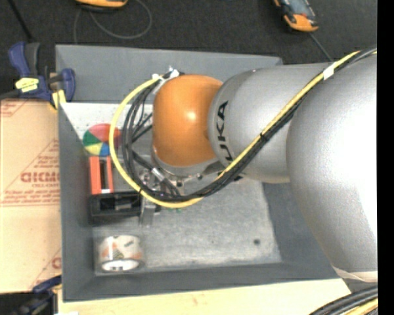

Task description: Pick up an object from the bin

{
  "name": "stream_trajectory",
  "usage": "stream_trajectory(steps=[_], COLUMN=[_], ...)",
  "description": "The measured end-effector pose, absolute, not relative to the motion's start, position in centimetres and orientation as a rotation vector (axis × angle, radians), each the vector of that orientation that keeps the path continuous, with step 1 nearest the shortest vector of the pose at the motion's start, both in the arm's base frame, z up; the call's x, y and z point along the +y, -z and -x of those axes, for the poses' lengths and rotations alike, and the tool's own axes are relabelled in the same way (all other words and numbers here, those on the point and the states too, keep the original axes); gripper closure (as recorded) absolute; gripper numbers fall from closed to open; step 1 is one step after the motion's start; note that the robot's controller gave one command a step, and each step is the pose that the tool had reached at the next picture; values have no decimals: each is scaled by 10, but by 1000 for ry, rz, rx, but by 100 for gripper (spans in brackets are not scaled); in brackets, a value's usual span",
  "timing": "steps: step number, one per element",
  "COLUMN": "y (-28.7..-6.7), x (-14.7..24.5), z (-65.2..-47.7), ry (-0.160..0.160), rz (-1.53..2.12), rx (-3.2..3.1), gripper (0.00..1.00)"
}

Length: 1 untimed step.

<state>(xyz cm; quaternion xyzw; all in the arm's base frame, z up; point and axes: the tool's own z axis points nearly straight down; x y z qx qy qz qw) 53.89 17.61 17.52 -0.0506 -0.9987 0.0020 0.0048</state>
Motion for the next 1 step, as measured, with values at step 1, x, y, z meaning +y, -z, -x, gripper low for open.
stream_trajectory(steps=[1], y=[-203], x=[178], z=[-545], ry=[-1], rz=[138], rx=[-3141], gripper=[100])
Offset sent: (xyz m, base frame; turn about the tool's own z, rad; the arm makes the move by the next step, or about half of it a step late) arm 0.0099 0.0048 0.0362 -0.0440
